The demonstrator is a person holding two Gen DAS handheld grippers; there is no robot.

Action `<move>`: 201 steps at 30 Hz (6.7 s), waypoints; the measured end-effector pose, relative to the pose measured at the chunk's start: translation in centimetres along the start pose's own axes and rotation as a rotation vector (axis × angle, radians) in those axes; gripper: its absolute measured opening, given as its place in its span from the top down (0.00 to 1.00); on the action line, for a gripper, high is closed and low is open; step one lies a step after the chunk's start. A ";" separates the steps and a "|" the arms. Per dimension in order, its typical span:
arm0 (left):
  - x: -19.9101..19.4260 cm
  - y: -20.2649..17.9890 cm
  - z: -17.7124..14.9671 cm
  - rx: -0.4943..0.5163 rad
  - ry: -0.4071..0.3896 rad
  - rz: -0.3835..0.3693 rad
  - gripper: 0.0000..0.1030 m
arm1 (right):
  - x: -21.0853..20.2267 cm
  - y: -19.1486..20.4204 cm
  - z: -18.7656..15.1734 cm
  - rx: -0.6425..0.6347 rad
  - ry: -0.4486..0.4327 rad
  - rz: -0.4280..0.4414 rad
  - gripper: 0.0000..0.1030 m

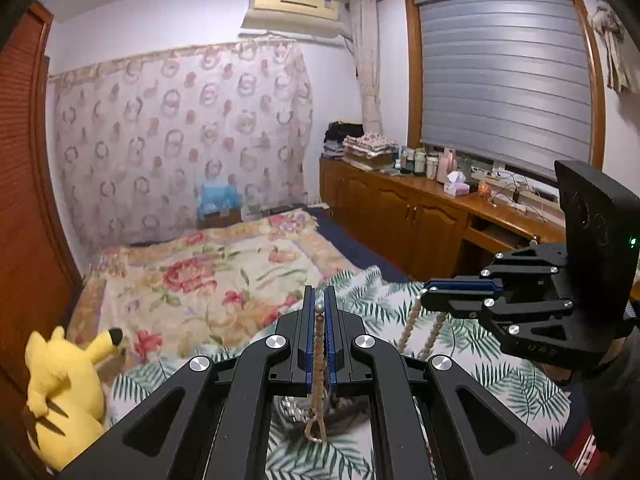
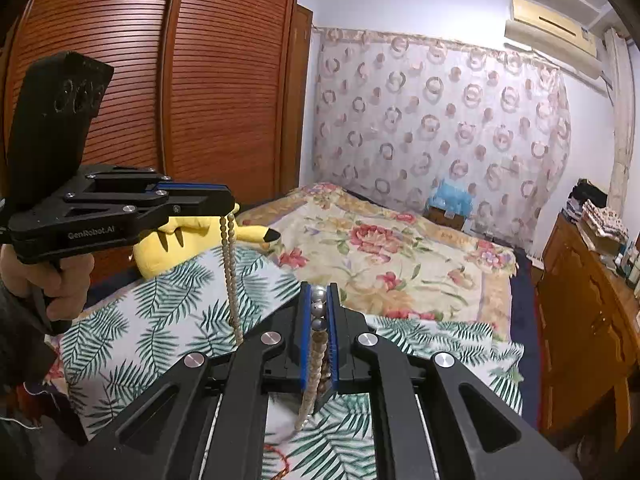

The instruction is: Organize jewelry

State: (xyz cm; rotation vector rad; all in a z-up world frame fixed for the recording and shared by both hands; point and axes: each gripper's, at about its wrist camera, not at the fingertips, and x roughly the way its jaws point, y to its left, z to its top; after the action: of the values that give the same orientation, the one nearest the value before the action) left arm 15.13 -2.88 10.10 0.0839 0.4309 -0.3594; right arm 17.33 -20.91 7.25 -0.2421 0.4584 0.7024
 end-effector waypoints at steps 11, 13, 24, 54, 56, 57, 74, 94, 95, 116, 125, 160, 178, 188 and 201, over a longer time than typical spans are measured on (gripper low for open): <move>2.9 2.5 2.3 -0.020 -0.011 0.027 0.96 | 1.7 -2.4 4.0 0.003 -0.039 0.021 0.92; 3.7 3.0 2.1 -0.028 0.000 0.031 0.96 | 2.1 -2.8 4.6 0.003 -0.043 0.021 0.92; 9.4 5.3 -2.1 -0.073 0.133 0.041 0.96 | 6.6 -4.6 5.8 0.007 -0.015 0.011 0.92; 9.6 6.7 -11.7 -0.210 0.313 0.120 0.71 | 17.8 -3.5 -3.1 0.079 0.208 0.069 0.92; 9.0 6.9 -12.1 -0.210 0.318 0.133 0.67 | 17.4 -3.9 -2.9 0.083 0.197 0.052 0.92; 8.8 7.0 -12.2 -0.212 0.319 0.134 0.63 | 17.2 -4.1 -2.8 0.085 0.193 0.047 0.91; 4.8 6.1 -16.2 -0.230 0.351 0.149 0.17 | 14.8 -2.6 -2.8 0.102 0.175 0.022 0.72; 0.5 1.3 -20.6 -0.185 0.334 0.105 0.14 | 6.9 1.3 -15.6 0.169 0.283 -0.018 0.52; 0.3 1.1 -20.6 -0.184 0.333 0.104 0.14 | 6.9 1.3 -16.3 0.179 0.303 -0.018 0.52; 1.1 -0.7 -21.6 -0.168 0.353 0.080 0.16 | 6.3 3.8 -20.2 0.140 0.370 -0.027 0.92; 4.6 -1.7 -21.2 -0.125 0.416 0.026 0.62 | 6.3 4.1 -20.1 0.128 0.367 -0.038 0.92; 2.8 -1.0 -16.1 -0.103 0.240 0.031 0.91 | 5.5 2.6 -16.0 0.102 0.265 -0.079 0.92; 5.1 1.4 -12.7 -0.098 0.201 0.080 0.91 | 10.5 -0.6 -7.2 0.109 0.147 -0.067 0.92; 5.9 1.9 -12.2 -0.095 0.207 0.088 0.91 | 14.5 -2.0 -6.6 0.167 0.151 0.003 0.91; 8.1 2.5 -11.5 -0.082 0.221 0.109 0.91 | 13.3 -2.8 -8.4 0.204 0.145 -0.017 0.73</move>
State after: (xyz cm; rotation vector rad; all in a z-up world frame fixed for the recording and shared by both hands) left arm 18.35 -1.40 -3.79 0.0673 0.6568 -0.2252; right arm 25.41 -18.49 -6.34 -0.1046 0.6610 0.6185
